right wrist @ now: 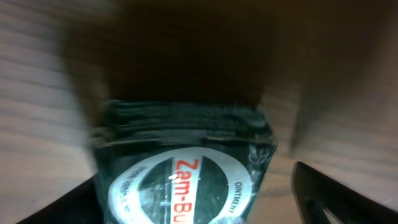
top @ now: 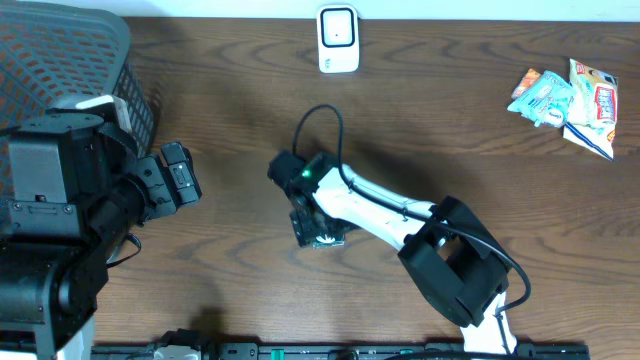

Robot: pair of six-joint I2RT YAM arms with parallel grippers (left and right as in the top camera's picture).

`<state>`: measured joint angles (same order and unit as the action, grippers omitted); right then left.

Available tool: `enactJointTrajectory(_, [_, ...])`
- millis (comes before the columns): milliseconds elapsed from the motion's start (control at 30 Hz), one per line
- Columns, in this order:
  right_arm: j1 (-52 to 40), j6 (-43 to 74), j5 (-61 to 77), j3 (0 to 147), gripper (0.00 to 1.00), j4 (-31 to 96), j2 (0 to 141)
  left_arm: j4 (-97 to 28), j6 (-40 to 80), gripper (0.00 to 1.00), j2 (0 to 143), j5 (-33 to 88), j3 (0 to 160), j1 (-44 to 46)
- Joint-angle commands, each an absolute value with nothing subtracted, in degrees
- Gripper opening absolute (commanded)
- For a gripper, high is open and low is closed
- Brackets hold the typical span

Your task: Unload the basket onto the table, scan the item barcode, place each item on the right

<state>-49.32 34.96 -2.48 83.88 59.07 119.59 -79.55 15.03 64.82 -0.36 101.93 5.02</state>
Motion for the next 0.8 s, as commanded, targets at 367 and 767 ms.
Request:
enactJointTrajectory(367, [-34.61, 8.99, -6.37, 89.49, 0.50, 46.81, 119.31, -79.70, 14.92, 0.98, 64.73, -0.67, 102.35, 4.89])
enactJointTrajectory(767, [-28.58, -19.57, 8.32, 92.99, 0.82, 48.18, 119.31, -79.70, 14.92, 0.97, 64.73, -0.67, 102.35, 4.89])
